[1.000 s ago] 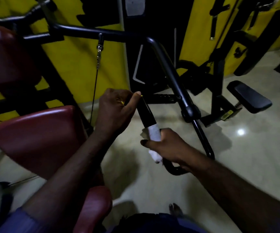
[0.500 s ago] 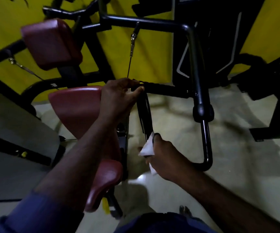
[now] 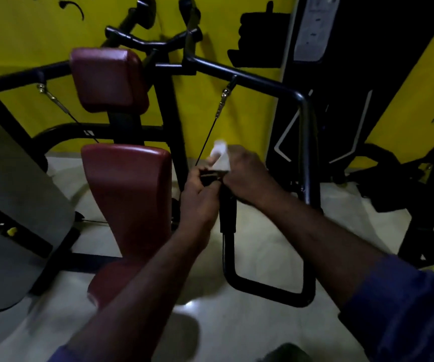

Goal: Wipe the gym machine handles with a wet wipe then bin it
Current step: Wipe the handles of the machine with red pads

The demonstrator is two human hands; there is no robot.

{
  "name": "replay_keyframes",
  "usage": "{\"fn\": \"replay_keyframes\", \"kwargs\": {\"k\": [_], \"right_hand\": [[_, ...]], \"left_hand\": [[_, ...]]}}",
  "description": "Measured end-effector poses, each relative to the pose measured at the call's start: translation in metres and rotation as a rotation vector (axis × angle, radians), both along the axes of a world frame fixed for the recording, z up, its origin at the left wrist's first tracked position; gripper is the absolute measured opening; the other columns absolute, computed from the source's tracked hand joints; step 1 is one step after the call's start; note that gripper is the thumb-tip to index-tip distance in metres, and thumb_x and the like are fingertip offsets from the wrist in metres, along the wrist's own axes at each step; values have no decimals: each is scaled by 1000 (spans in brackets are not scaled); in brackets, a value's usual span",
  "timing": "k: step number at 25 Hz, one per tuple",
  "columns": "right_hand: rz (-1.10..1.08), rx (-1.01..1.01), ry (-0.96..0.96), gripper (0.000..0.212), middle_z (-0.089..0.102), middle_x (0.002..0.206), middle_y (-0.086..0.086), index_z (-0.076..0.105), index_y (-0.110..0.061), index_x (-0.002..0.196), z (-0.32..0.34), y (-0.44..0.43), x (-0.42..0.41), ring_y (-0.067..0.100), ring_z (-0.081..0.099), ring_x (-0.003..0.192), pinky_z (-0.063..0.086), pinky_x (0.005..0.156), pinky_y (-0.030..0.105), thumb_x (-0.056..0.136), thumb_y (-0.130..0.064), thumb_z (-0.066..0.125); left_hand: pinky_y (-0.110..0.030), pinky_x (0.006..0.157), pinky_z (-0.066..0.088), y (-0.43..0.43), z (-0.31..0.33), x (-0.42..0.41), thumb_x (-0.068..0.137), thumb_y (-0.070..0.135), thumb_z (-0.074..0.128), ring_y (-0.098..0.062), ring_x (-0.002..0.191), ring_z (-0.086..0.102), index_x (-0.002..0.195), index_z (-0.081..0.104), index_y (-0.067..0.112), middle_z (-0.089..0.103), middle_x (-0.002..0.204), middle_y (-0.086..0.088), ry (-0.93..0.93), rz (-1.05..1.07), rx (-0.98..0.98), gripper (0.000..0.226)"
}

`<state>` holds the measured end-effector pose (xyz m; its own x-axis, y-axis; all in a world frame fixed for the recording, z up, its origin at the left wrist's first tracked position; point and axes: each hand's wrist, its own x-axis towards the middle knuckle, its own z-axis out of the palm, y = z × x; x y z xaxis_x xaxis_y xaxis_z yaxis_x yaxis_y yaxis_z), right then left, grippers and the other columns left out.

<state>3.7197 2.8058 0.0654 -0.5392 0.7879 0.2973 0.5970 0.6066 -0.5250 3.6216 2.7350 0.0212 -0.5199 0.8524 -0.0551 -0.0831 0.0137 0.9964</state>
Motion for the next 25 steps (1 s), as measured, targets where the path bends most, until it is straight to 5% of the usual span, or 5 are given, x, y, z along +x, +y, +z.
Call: {"fn": "replay_keyframes", "kwargs": {"k": [9, 13, 18, 22, 25], "right_hand": [[205, -414, 27, 13, 66, 55, -1, 73, -15, 72, 16, 79, -3, 12, 65, 59, 43, 49, 17, 82, -11, 67], [178, -137, 370, 21, 75, 99, 5, 69, -18, 110, 21, 144, 8, 20, 73, 90, 56, 73, 27, 92, -27, 66], [965, -139, -284, 73, 43, 146, 17, 40, -12, 151, -23, 135, -2, 27, 57, 116, 45, 86, 29, 90, -26, 77], [920, 59, -296, 109, 33, 149, 7, 5, -34, 159, -50, 140, 9, 28, 65, 97, 59, 77, 44, 82, -48, 80], [938, 48, -314, 106, 22, 165, 8, -31, -42, 153, -60, 138, 27, 32, 53, 132, 53, 97, 48, 89, -73, 47]], "left_hand": [[-51, 79, 60, 17, 16, 19, 78, 53, 66, -22, 89, 71, 100, 57, 37, 72, 98, 0, 183, 289, -179, 28], [-37, 78, 49, 33, 20, 44, 101, 39, 52, -21, 99, 63, 103, 63, 23, 68, 102, 0, 415, 454, -229, 19], [-50, 88, 48, 42, 6, 58, 104, 44, 45, -23, 97, 56, 99, 53, 24, 60, 104, -5, 658, 747, -297, 22], [-45, 87, 47, 45, 3, 59, 104, 45, 41, -23, 94, 52, 98, 51, 20, 55, 101, -4, 793, 772, -373, 27], [-42, 97, 44, 43, -4, 63, 108, 49, 36, -30, 109, 54, 114, 59, 10, 59, 116, -15, 792, 704, -348, 46]]}}
